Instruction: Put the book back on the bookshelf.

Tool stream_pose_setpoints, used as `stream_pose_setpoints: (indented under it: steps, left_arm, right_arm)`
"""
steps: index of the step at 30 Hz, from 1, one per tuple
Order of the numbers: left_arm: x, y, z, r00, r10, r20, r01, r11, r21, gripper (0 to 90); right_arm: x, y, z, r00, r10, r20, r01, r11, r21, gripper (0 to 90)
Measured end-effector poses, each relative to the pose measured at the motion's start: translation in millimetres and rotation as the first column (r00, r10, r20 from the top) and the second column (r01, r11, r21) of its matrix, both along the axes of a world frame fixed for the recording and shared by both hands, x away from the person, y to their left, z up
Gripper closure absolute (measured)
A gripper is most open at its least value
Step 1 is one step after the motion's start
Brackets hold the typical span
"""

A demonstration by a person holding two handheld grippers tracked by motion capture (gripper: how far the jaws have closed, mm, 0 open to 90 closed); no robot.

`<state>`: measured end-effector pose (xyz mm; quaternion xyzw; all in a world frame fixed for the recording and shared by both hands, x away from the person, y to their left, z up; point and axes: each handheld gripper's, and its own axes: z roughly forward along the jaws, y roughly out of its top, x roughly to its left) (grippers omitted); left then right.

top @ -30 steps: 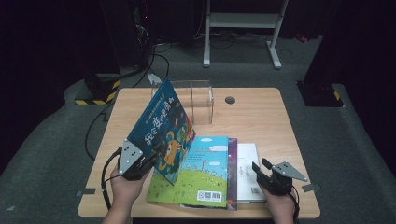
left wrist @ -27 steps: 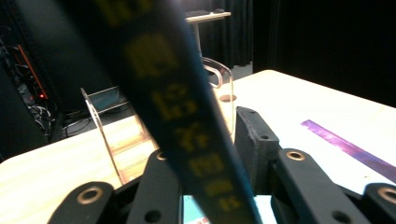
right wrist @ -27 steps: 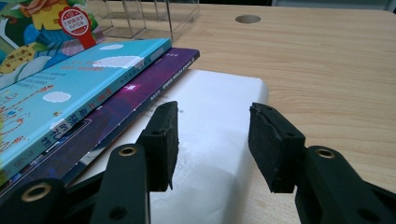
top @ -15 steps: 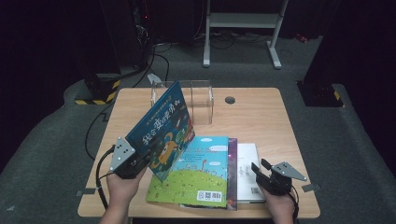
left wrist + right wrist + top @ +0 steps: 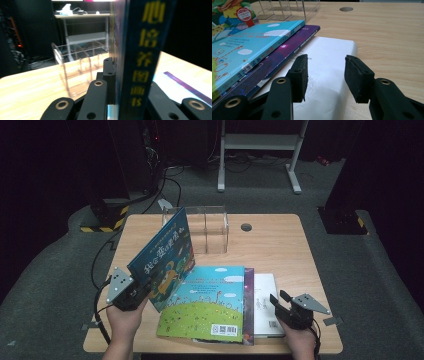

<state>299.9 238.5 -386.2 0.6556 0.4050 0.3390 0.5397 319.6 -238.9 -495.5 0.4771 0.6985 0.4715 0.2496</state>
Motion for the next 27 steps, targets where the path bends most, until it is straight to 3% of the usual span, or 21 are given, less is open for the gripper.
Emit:
stream_pose_setpoints:
  steps: [7,16,20,27]
  left_arm:
    - [-4.2,21.1,0.8,0.997,0.077,-0.007,-0.077,0.997,-0.009,83.0]
    - [-10.7,44.3,-3.6,0.9829,0.184,-0.011,-0.184,0.9828,0.014,83.1]
    - [-12.3,51.8,-6.4,0.9798,0.2,-0.009,-0.2,0.9799,-0.003,83.0]
    - [-12.0,59.1,-8.2,0.9817,0.188,-0.029,-0.189,0.9818,-0.023,82.6]
  right_arm:
    - [1.6,0.7,0.6,1.0,0.005,0.0,-0.005,1.0,0.008,54.3]
    - [7.8,5.6,1.9,0.9998,0.022,0.002,-0.022,1.0,0.01,54.4]
    - [9.7,8.4,2.4,0.9995,0.03,0.006,-0.03,1.0,0.01,54.6]
    - [10.5,8.8,2.9,0.9995,0.031,0.007,-0.031,0.999,0.012,54.7]
